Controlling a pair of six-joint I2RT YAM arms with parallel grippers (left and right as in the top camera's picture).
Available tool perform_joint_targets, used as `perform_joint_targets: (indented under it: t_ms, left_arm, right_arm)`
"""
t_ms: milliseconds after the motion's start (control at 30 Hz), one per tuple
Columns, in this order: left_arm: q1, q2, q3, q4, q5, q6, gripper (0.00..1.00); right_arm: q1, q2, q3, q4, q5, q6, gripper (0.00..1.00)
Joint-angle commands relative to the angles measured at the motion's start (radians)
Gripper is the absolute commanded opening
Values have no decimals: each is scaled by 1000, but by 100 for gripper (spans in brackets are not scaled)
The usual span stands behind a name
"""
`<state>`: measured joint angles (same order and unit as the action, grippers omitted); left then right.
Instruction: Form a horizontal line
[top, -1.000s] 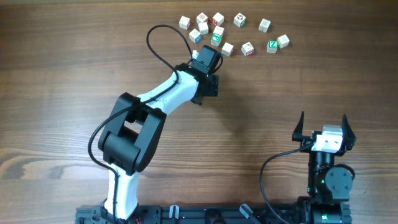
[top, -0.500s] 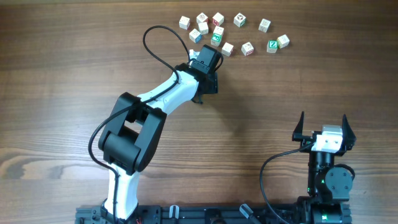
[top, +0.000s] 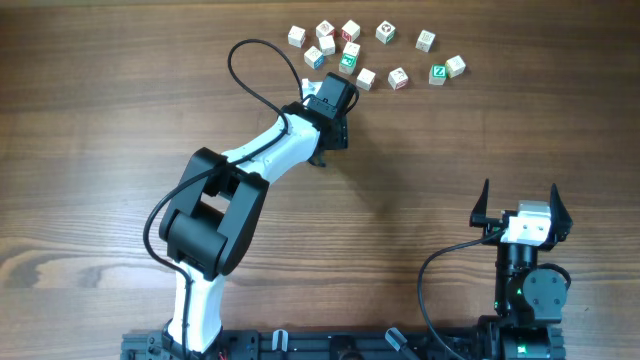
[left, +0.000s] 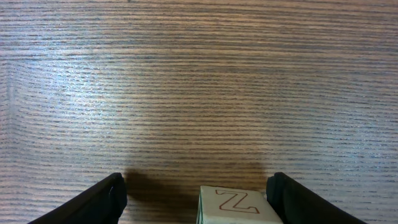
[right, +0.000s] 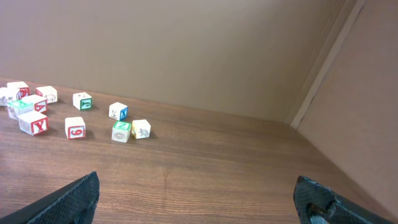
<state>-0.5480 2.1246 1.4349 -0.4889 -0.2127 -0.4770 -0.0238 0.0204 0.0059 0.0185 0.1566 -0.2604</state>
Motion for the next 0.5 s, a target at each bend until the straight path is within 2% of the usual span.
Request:
perform_joint_targets:
  t_ms: [0,467]
  left_arm:
    - [1,22,-8,3,-19,-11,77]
    - [1,22,-8,3,-47,-29,78]
  right_arm:
    - [4,-3,-1,3,-16,-9,100]
    - [4,-3,-1,3,-16,-9,100]
